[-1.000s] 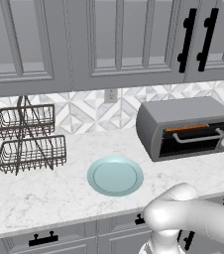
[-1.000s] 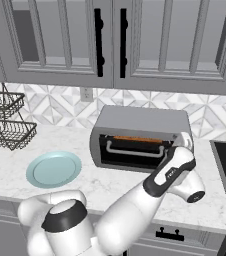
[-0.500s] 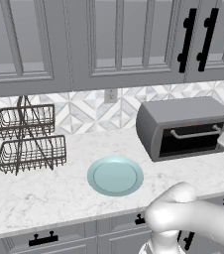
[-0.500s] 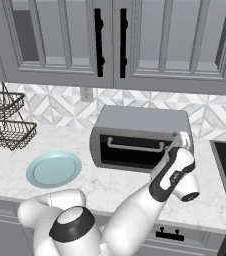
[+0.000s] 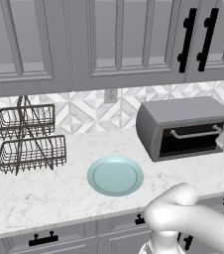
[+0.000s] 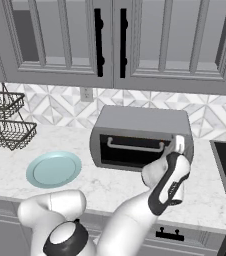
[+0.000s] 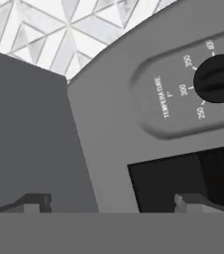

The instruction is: Pick up the kebab skewer and baguette bread, and place them inside the toaster oven. Close the toaster oven door and start by setting the timer.

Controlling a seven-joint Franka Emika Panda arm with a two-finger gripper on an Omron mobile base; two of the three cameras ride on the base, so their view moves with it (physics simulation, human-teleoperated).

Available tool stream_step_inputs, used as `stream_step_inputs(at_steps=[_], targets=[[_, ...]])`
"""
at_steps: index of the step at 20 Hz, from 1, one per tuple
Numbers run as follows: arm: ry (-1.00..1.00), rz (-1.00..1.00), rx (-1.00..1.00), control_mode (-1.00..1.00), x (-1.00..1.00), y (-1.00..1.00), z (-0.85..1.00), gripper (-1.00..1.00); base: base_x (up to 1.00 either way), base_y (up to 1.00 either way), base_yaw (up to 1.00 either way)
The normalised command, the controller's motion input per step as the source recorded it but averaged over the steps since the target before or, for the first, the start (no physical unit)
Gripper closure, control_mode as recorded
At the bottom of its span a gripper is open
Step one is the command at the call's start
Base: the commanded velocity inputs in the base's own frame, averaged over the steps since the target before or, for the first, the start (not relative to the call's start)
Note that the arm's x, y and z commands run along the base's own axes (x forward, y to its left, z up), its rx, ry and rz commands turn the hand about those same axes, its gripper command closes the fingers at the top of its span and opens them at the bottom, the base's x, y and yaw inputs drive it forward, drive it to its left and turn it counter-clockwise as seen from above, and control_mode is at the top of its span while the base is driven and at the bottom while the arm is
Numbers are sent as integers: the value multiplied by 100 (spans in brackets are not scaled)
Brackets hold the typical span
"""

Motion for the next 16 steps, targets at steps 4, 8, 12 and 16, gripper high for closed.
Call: stream_step_inputs(at_steps=[4, 8, 12, 16], targets=[[0, -5, 0, -100, -96, -45, 12, -100, 0, 0, 0], [0, 0, 0, -100, -100, -64, 1, -100, 0, 0, 0], [0, 2, -10, -100, -100, -62, 1, -100, 0, 0, 0], [0, 0, -48, -100, -55, -2, -38, -100, 0, 0, 0]])
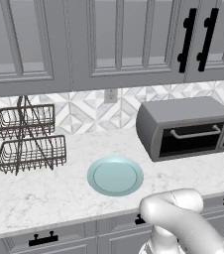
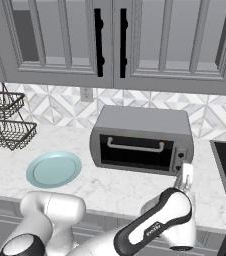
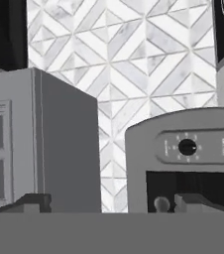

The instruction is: Pick up the kebab skewer and baguette bread, and place them inside the toaster oven. Close the toaster oven door and start by setting the timer.

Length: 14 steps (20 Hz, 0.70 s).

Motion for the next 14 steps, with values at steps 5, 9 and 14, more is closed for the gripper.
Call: stream_step_inputs(at_steps=[5, 9, 14], targets=[[2, 1, -70, -100, -13, 16, -56, -100, 0, 0, 0], [0, 0, -58, -100, 6, 24, -14, -100, 0, 0, 0], [5, -3, -29, -100, 23, 16, 7, -100, 0, 0, 0]])
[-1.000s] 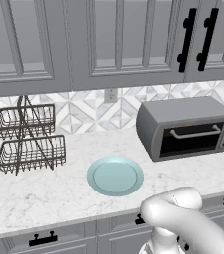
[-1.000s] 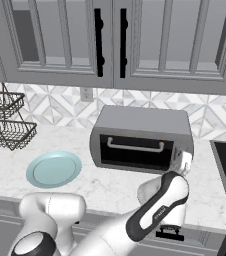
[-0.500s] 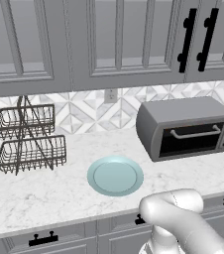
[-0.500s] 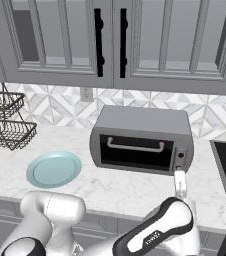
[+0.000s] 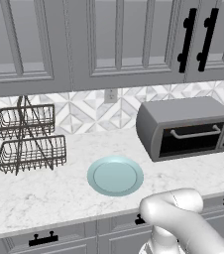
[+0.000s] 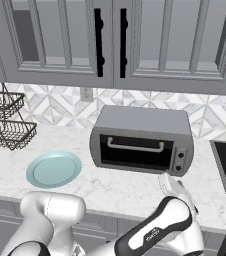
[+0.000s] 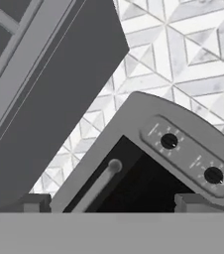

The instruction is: Pick up the kebab skewer and baguette bread, and place them inside the toaster oven. Close the toaster oven door and start by setting the timer.

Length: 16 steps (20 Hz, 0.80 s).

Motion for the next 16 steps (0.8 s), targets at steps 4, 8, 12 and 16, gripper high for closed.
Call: stream_step_inputs(at_steps=[4, 8, 12, 16], targets=[[8, -5, -5, -100, 0, 0, 12, -100, 0, 0, 0], [0, 0, 0, -100, -23, -2, 3, -100, 0, 0, 0], [0, 5, -7, -100, -12, -52, -1, -100, 0, 0, 0], [0, 6, -38, -100, 0, -10, 0, -100, 0, 0, 0]])
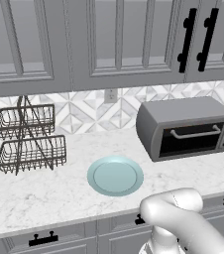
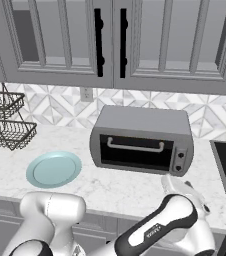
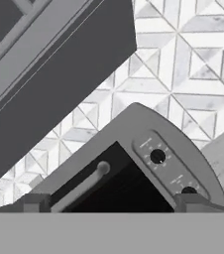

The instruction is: Pick up the kebab skewer and baguette bread, and place them inside the toaster oven. Close the toaster oven door and start by setting the timer.

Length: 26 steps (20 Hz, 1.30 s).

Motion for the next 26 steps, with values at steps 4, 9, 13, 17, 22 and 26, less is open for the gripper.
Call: stream_step_inputs(at_steps=[4, 9, 13, 17, 22, 26], targets=[[-1, 2, -54, -100, 0, 3, -17, -100, 0, 0, 0], [-2, 0, -48, -100, 9, 8, -15, -100, 0, 0, 0], [0, -11, -27, -100, 19, 1, 0, -100, 0, 0, 0], [0, -30, -3, -100, 0, -12, 0, -100, 0, 0, 0], [0, -15, 0, -100, 7, 0, 0, -100, 0, 0, 0], [0, 18, 0, -100, 39, 2, -17, -100, 0, 0, 0]])
